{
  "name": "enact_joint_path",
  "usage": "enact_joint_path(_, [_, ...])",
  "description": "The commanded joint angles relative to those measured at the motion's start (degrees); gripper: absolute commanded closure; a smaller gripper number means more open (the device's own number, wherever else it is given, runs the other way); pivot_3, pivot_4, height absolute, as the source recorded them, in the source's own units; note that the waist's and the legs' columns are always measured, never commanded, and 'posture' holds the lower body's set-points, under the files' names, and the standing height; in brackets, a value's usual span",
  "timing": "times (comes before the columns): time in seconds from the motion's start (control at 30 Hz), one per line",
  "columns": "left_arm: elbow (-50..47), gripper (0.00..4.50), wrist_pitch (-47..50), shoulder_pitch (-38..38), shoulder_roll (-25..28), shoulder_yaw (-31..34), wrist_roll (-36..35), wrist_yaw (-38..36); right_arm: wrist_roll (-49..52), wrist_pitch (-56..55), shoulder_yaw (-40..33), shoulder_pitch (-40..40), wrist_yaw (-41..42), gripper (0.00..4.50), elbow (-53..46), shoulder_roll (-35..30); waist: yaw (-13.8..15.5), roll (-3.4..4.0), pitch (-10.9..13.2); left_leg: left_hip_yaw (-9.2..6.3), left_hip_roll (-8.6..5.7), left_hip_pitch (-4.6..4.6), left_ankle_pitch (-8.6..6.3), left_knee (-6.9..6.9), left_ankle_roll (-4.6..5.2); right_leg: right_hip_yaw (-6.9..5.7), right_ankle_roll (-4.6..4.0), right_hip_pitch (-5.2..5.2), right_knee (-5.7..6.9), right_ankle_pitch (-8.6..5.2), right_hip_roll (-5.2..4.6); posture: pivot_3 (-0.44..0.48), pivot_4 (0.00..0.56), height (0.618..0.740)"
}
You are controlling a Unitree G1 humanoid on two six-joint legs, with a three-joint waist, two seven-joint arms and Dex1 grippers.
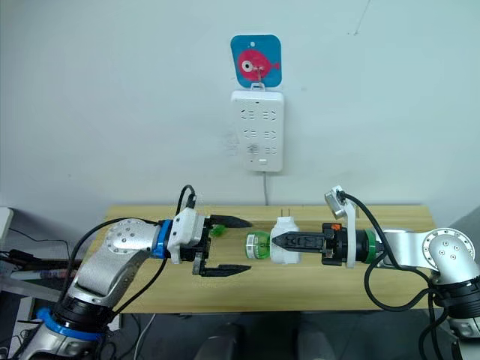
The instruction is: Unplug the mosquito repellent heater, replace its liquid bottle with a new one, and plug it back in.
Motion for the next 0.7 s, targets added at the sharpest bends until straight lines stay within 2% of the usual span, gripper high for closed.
enact_joint_path(0.03, [-0.7,0.03,-9.5,0.3,-2.5,2.2,0.2,0.4,1.4,-0.3,-1.6,-0.7,0.5,1.5,-1.5,-0.1,0.1,0.0,0.0,-0.01,0.0,0.0,0.0,0.01,0.0,0.0,0.0,0.0,0.01,0.0,-0.01,0.075,0.175,0.732])
enact_joint_path(0.3, [4.0,0.03,-18.8,-1.6,-5.2,-0.6,4.1,-0.4,1.4,-0.2,-1.6,-0.9,0.4,1.5,-1.5,-0.1,0.0,0.0,0.0,0.01,-0.04,0.01,0.0,0.03,0.01,-0.01,0.0,0.02,0.05,0.0,0.14,0.071,0.174,0.732])
enact_joint_path(0.4, [6.6,0.6,-20.7,-2.6,-6.1,-1.2,5.6,0.5,1.4,-0.2,-1.7,-0.9,0.4,1.5,-1.7,-0.2,0.0,0.0,0.0,0.02,-0.05,0.01,0.0,0.03,0.01,-0.01,0.01,0.02,0.05,0.0,0.15,0.066,0.172,0.732])
enact_joint_path(0.57, [6.5,2.13,-19.8,-3.4,-7.0,-0.9,4.2,1.5,1.4,-0.4,-2.0,-0.8,0.3,1.5,-1.9,-0.1,-0.1,0.0,0.0,0.0,-0.04,0.01,0.0,0.03,0.01,-0.02,0.01,0.02,0.06,0.0,0.16,0.064,0.171,0.732])
enact_joint_path(0.6, [5.8,2.27,-18.5,-3.7,-6.9,-0.5,3.6,1.8,1.4,-0.4,-2.0,-0.7,0.3,1.5,-1.9,-0.1,-0.1,0.0,0.0,0.0,-0.04,0.01,0.0,0.03,0.01,-0.02,0.01,0.02,0.06,0.0,0.16,0.064,0.171,0.732])
enact_joint_path(0.67, [3.5,2.27,-14.1,-4.5,-5.8,-0.2,1.6,1.3,1.4,-0.4,-2.2,-0.5,0.3,1.5,-2.1,-0.3,-0.1,0.0,0.0,-0.01,-0.04,0.01,0.0,0.03,0.01,-0.03,0.01,0.02,0.07,0.0,0.16,0.066,0.172,0.732])
enact_joint_path(0.7, [1.9,2.27,-8.1,-4.9,-4.3,-0.5,0.4,1.2,1.4,-0.3,-2.2,-0.4,0.3,1.5,-2.1,-0.4,-0.1,0.0,0.0,-0.02,-0.03,0.01,0.0,0.03,0.01,-0.03,0.01,0.02,0.07,0.0,0.16,0.068,0.172,0.732])
